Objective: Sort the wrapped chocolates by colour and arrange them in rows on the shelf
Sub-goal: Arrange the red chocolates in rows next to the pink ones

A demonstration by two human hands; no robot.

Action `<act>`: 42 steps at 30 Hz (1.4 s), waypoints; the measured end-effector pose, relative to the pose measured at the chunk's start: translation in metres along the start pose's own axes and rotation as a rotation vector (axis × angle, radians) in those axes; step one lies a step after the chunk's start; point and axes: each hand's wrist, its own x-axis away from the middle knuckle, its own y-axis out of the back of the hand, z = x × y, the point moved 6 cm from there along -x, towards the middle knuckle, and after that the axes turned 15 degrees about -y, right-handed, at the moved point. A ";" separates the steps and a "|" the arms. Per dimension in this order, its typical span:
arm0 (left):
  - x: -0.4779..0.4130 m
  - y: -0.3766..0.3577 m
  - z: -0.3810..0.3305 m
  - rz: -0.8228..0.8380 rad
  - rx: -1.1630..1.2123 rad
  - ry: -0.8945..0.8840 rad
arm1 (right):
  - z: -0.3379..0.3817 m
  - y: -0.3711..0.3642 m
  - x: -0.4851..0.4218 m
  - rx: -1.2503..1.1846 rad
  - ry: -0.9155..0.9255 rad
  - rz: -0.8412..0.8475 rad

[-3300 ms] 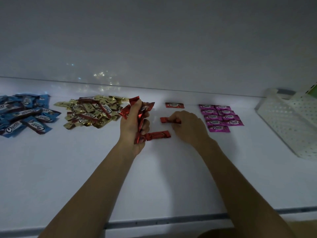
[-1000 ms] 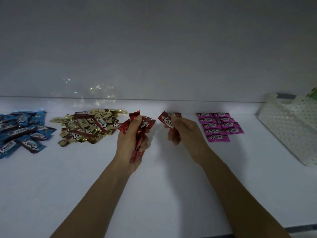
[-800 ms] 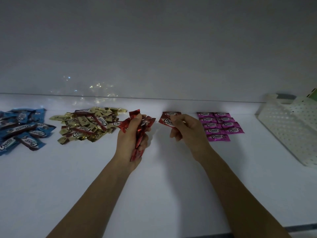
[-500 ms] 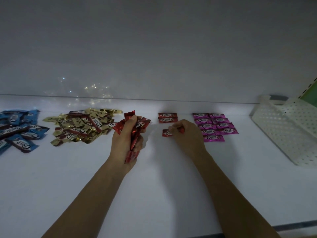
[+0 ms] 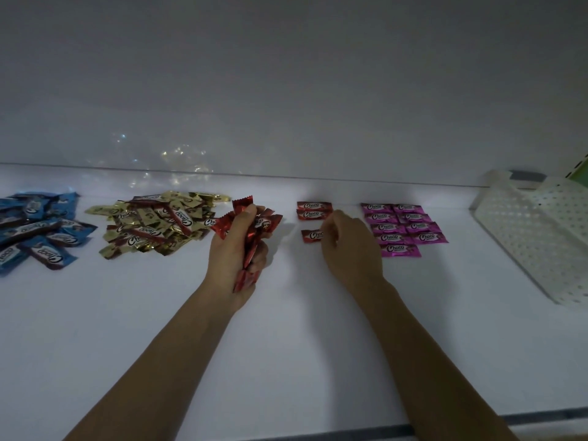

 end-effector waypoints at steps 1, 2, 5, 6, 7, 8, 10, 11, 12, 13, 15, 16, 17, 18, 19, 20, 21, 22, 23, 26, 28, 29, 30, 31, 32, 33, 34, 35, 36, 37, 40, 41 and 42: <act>0.001 0.000 0.000 -0.004 0.002 0.000 | 0.003 -0.005 0.002 0.010 0.030 0.026; 0.001 0.000 0.000 -0.005 0.003 -0.001 | 0.006 -0.009 0.004 0.007 0.055 0.047; 0.001 0.000 0.000 0.001 -0.005 0.001 | 0.010 -0.016 0.005 0.026 0.125 0.063; 0.001 0.000 0.000 -0.002 -0.004 0.000 | 0.009 -0.015 0.004 0.029 0.130 0.058; 0.000 0.000 0.000 -0.002 -0.002 -0.005 | 0.008 -0.014 0.003 0.026 0.128 0.053; 0.000 0.000 0.000 -0.001 0.000 -0.009 | 0.008 -0.014 0.003 0.023 0.133 0.054; -0.001 0.000 0.001 -0.003 -0.001 -0.011 | 0.009 -0.017 0.004 0.056 0.171 0.086; -0.001 0.000 0.001 -0.005 -0.001 -0.010 | 0.010 -0.020 0.006 0.109 0.190 0.111; -0.002 0.000 0.002 -0.005 0.004 -0.007 | 0.011 -0.024 0.007 0.179 0.200 0.133; -0.002 0.001 0.002 -0.004 0.009 -0.006 | 0.011 -0.026 0.008 0.251 0.200 0.145; -0.003 0.001 0.003 -0.001 0.013 -0.010 | 0.011 -0.029 0.008 0.360 0.190 0.155; -0.004 0.002 0.003 0.003 0.014 -0.012 | 0.011 -0.030 0.009 0.380 0.181 0.166; -0.004 0.002 0.004 0.008 0.017 -0.015 | 0.010 -0.030 0.008 0.382 0.167 0.181; -0.004 0.001 0.004 0.010 0.019 -0.015 | 0.009 -0.031 0.008 0.376 0.155 0.194; -0.004 0.001 0.003 0.009 0.020 -0.015 | 0.008 -0.033 0.008 0.370 0.149 0.205; -0.004 0.001 0.003 0.006 0.019 -0.014 | 0.008 -0.033 0.007 0.369 0.149 0.207; -0.004 0.002 0.003 0.002 0.016 -0.015 | 0.008 -0.033 0.006 0.353 0.151 0.199; -0.004 0.002 0.003 -0.002 0.012 -0.018 | 0.010 -0.030 0.006 0.294 0.160 0.173; -0.004 0.002 0.002 -0.007 0.012 -0.020 | 0.014 -0.024 0.007 0.179 0.176 0.122; -0.005 0.006 0.002 -0.047 0.061 -0.007 | 0.027 -0.004 0.015 -0.277 0.221 0.101; -0.005 0.011 0.002 -0.100 0.085 0.007 | 0.043 0.000 0.030 -0.382 0.294 0.184; -0.005 0.013 0.003 -0.131 0.073 0.013 | 0.054 0.001 0.039 -0.339 0.377 0.175; -0.006 0.016 0.004 -0.161 0.040 0.015 | 0.066 0.002 0.049 -0.262 0.482 0.129; -0.007 0.019 0.005 -0.188 -0.003 0.008 | 0.077 0.000 0.059 -0.174 0.592 0.051; -0.009 0.022 0.006 -0.207 -0.022 0.006 | 0.086 -0.002 0.069 -0.099 0.693 -0.038; -0.010 0.025 0.007 -0.214 -0.006 0.014 | 0.093 -0.007 0.077 -0.046 0.775 -0.115; -0.012 0.026 0.009 -0.208 0.046 0.037 | 0.097 -0.011 0.082 -0.026 0.828 -0.156; -0.013 0.027 0.011 -0.197 0.112 0.065 | 0.099 -0.014 0.085 -0.037 0.851 -0.168; -0.014 0.026 0.012 -0.191 0.174 0.090 | 0.099 -0.017 0.085 -0.065 0.854 -0.163; -0.015 0.026 0.014 -0.190 0.221 0.105 | 0.097 -0.018 0.084 -0.093 0.839 -0.154; -0.015 0.025 0.016 -0.197 0.272 0.124 | 0.096 -0.018 0.081 -0.075 0.774 -0.149; -0.014 0.025 0.016 -0.193 0.269 0.130 | 0.097 -0.017 0.081 -0.054 0.773 -0.148; -0.013 0.024 0.015 -0.192 0.258 0.131 | 0.098 -0.017 0.082 -0.041 0.773 -0.146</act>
